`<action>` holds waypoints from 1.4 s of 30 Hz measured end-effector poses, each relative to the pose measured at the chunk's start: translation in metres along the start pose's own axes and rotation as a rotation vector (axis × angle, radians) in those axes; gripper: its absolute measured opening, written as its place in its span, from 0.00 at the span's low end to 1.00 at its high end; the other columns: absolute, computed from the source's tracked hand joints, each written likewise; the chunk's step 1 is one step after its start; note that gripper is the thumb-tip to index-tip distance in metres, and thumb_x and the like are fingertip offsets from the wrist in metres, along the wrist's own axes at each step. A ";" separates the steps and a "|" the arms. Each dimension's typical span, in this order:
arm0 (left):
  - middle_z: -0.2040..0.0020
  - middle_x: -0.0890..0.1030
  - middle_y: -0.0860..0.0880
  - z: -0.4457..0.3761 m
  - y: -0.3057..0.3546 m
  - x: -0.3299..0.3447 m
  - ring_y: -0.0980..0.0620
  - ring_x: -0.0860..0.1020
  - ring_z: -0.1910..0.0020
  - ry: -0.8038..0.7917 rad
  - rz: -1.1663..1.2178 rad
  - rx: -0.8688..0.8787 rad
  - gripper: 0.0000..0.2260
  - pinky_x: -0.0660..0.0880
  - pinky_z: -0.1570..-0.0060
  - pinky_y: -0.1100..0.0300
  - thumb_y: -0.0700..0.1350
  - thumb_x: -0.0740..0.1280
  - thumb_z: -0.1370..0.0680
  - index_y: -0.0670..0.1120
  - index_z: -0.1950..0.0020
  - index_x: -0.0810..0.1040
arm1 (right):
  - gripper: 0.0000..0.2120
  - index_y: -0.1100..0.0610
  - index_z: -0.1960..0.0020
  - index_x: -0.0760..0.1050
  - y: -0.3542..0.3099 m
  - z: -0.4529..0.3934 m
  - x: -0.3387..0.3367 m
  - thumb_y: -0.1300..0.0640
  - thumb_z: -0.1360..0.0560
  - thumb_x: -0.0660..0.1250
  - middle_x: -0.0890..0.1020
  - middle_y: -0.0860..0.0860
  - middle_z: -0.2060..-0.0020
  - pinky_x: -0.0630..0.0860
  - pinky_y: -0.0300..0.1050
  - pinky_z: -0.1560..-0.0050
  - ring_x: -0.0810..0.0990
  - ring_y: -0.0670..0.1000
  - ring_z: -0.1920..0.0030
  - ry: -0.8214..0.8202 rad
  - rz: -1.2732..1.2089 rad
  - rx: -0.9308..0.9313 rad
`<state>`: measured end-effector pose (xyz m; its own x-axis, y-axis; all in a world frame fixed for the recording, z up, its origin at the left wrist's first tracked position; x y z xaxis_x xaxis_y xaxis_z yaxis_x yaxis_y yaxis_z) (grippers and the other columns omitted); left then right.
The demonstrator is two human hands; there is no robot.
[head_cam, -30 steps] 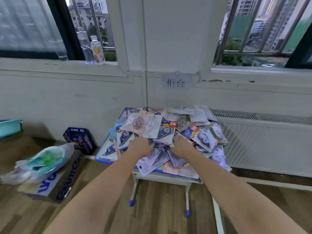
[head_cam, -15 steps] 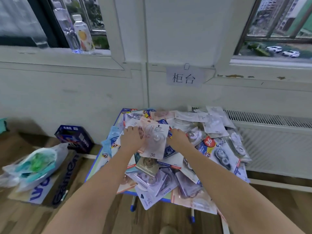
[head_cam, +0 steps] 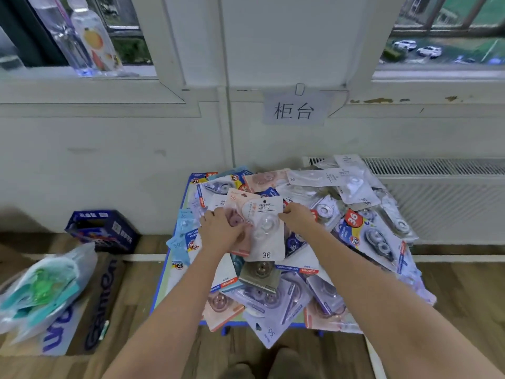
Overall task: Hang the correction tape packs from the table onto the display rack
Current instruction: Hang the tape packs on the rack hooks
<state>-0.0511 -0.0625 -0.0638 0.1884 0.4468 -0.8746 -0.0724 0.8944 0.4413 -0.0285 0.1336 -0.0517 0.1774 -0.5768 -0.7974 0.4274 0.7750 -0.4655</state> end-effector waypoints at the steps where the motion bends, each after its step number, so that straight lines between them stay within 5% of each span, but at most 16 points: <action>1: 0.36 0.69 0.41 -0.003 -0.002 -0.001 0.43 0.68 0.35 -0.015 0.031 0.009 0.28 0.68 0.42 0.52 0.59 0.67 0.25 0.42 0.33 0.67 | 0.19 0.56 0.70 0.61 -0.001 0.000 0.001 0.59 0.22 0.61 0.65 0.51 0.74 0.57 0.42 0.71 0.63 0.48 0.73 0.014 -0.045 0.026; 5: 0.43 0.75 0.42 -0.012 -0.005 -0.009 0.45 0.74 0.46 -0.120 0.198 0.048 0.19 0.66 0.55 0.58 0.53 0.66 0.22 0.40 0.41 0.71 | 0.14 0.56 0.66 0.64 -0.006 0.003 -0.002 0.60 0.22 0.60 0.69 0.50 0.70 0.61 0.41 0.69 0.69 0.51 0.64 0.102 -0.235 0.093; 12: 0.66 0.74 0.51 -0.020 -0.012 -0.031 0.52 0.72 0.64 -0.151 0.539 0.103 0.12 0.64 0.68 0.60 0.49 0.68 0.23 0.47 0.62 0.70 | 0.20 0.56 0.70 0.58 -0.004 0.017 -0.026 0.61 0.21 0.57 0.62 0.52 0.74 0.55 0.45 0.70 0.59 0.50 0.72 0.321 -0.377 0.128; 14: 0.65 0.75 0.51 -0.019 -0.008 -0.036 0.54 0.72 0.65 -0.179 0.630 0.142 0.10 0.64 0.68 0.62 0.48 0.68 0.23 0.47 0.61 0.73 | 0.18 0.57 0.69 0.63 0.006 0.025 -0.031 0.60 0.20 0.57 0.64 0.53 0.73 0.64 0.46 0.68 0.64 0.52 0.70 0.402 -0.525 0.174; 16: 0.61 0.79 0.51 -0.016 0.000 -0.037 0.53 0.76 0.61 -0.242 0.709 0.190 0.06 0.68 0.66 0.63 0.48 0.68 0.22 0.45 0.54 0.77 | 0.12 0.60 0.58 0.74 0.017 0.037 -0.033 0.58 0.19 0.57 0.73 0.54 0.66 0.79 0.47 0.63 0.73 0.55 0.64 0.439 -0.853 0.246; 18: 0.58 0.81 0.50 -0.009 0.014 -0.035 0.52 0.78 0.59 -0.311 0.781 0.234 0.06 0.71 0.65 0.64 0.47 0.68 0.22 0.46 0.49 0.78 | 0.10 0.60 0.49 0.75 0.026 0.052 -0.031 0.58 0.18 0.56 0.75 0.54 0.62 0.75 0.41 0.71 0.74 0.53 0.64 0.414 -1.255 0.267; 20: 0.56 0.82 0.50 0.001 0.034 -0.030 0.53 0.79 0.58 -0.364 0.829 0.298 0.06 0.72 0.64 0.64 0.47 0.68 0.22 0.46 0.48 0.79 | 0.12 0.59 0.43 0.74 0.036 0.068 -0.028 0.56 0.17 0.54 0.78 0.53 0.58 0.75 0.44 0.65 0.77 0.52 0.60 0.339 -1.541 0.253; 26: 0.51 0.82 0.49 0.063 0.109 -0.009 0.48 0.81 0.52 -0.529 0.894 0.427 0.08 0.78 0.53 0.54 0.52 0.68 0.23 0.50 0.48 0.77 | 0.19 0.57 0.45 0.77 0.087 0.142 -0.023 0.45 0.18 0.55 0.85 0.54 0.56 0.80 0.44 0.57 0.85 0.52 0.59 0.277 -1.854 0.272; 31: 0.51 0.83 0.45 0.139 0.168 0.025 0.46 0.81 0.50 -0.702 0.863 0.533 0.06 0.76 0.47 0.45 0.56 0.68 0.24 0.55 0.53 0.78 | 0.14 0.60 0.39 0.74 0.142 0.249 -0.045 0.55 0.22 0.62 0.84 0.54 0.57 0.80 0.43 0.62 0.84 0.51 0.61 0.369 -1.784 0.119; 33: 0.51 0.82 0.46 0.176 0.193 0.041 0.45 0.81 0.50 -0.739 0.850 0.580 0.03 0.77 0.48 0.46 0.53 0.67 0.22 0.55 0.53 0.77 | 0.11 0.61 0.41 0.74 0.172 0.296 -0.054 0.61 0.22 0.61 0.84 0.54 0.58 0.80 0.43 0.65 0.84 0.51 0.63 0.518 -1.749 0.089; 36: 0.51 0.83 0.45 0.251 0.232 0.059 0.44 0.81 0.51 -0.837 0.858 0.663 0.08 0.77 0.49 0.48 0.54 0.69 0.25 0.52 0.52 0.77 | 0.21 0.62 0.34 0.70 0.220 0.374 -0.064 0.61 0.27 0.66 0.82 0.59 0.47 0.81 0.51 0.60 0.84 0.56 0.54 0.746 -1.711 0.100; 38: 0.50 0.83 0.44 0.307 0.257 0.076 0.44 0.81 0.49 -0.924 0.873 0.691 0.12 0.78 0.47 0.47 0.57 0.69 0.29 0.52 0.51 0.78 | 0.15 0.61 0.39 0.72 0.253 0.431 -0.067 0.62 0.25 0.64 0.84 0.56 0.51 0.81 0.50 0.60 0.84 0.55 0.54 0.881 -1.668 0.093; 42: 0.59 0.82 0.54 0.429 0.296 0.109 0.53 0.82 0.57 -1.099 0.929 0.733 0.03 0.77 0.60 0.62 0.50 0.69 0.24 0.54 0.54 0.76 | 0.17 0.62 0.38 0.72 0.316 0.551 -0.062 0.63 0.26 0.66 0.84 0.55 0.53 0.82 0.50 0.60 0.84 0.54 0.57 1.177 -1.595 0.189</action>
<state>0.3682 0.2418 0.0577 0.9468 0.2828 0.1533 -0.1573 -0.0087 0.9875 0.5840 0.2719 0.0626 -0.9222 -0.1104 0.3705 -0.3345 -0.2528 -0.9079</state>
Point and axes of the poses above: each hand's wrist, its own z-axis away from the middle knuckle, its own x-axis out of the palm, y = z × x, the point moved 4 cm from there along -z, towards the middle knuckle
